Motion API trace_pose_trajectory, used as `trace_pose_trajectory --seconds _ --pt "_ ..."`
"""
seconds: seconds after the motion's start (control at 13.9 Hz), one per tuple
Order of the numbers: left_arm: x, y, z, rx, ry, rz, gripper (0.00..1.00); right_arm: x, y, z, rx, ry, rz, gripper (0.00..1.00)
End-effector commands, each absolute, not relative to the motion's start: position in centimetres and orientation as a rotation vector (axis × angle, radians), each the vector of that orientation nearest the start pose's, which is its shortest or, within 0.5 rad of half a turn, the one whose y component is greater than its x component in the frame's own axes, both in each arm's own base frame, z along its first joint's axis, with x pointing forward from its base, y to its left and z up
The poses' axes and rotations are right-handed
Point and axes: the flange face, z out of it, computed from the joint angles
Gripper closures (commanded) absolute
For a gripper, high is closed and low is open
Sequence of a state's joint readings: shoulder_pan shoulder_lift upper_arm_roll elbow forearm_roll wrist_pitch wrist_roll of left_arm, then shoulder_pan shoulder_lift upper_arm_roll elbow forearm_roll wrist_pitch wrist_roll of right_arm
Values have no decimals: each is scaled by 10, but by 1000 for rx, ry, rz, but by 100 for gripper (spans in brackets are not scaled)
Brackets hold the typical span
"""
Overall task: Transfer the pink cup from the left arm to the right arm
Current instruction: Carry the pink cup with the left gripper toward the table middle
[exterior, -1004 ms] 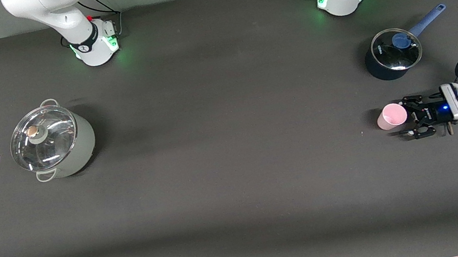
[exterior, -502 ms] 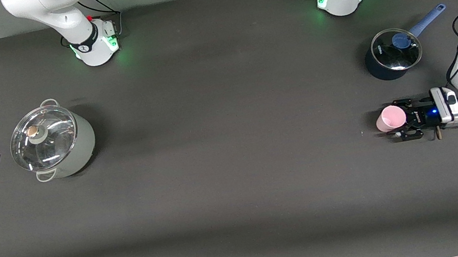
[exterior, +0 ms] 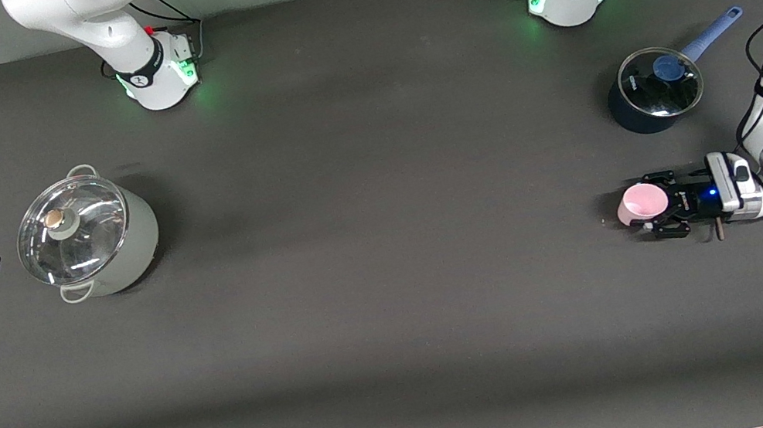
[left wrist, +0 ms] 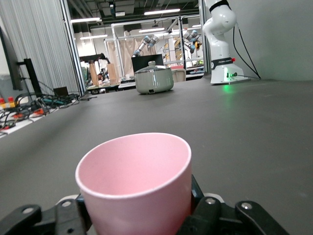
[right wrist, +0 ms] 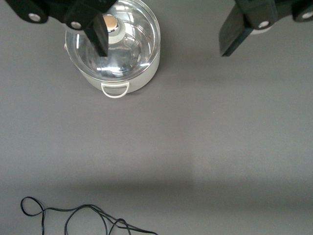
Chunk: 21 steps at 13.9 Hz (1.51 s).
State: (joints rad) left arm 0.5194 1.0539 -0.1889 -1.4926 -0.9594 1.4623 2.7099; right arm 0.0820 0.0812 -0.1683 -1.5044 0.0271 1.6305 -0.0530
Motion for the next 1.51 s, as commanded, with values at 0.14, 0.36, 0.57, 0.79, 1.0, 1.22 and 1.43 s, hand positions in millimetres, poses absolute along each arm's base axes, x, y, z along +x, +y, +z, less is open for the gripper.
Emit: trace_pose_trajectory --seconds 0.14,0.36,0.57,0.79,1.0,1.22,1.43 --pt "623 39 91 953 -1545 1220 100 582 -41 618 -3128 58 -87 0" --pt "642 -32 100 959 -1494 1300 100 583 -41 616 -3128 58 -85 0" --pt "655 -104 113 974 -1457 1350 100 583 -40 616 -3128 56 -85 0" --pt "662 -171 125 1024 -1384 1422 100 585 -41 614 -3129 58 -87 0" --pt "668 -233 150 1136 -1375 1478 100 583 -42 622 -3101 97 -105 0" --pt "666 -286 178 1297 -1387 1502 100 573 -41 635 -3076 348 -76 0" --pt "645 -351 206 1477 -1351 1430 100 561 -33 660 -3002 708 -59 0"
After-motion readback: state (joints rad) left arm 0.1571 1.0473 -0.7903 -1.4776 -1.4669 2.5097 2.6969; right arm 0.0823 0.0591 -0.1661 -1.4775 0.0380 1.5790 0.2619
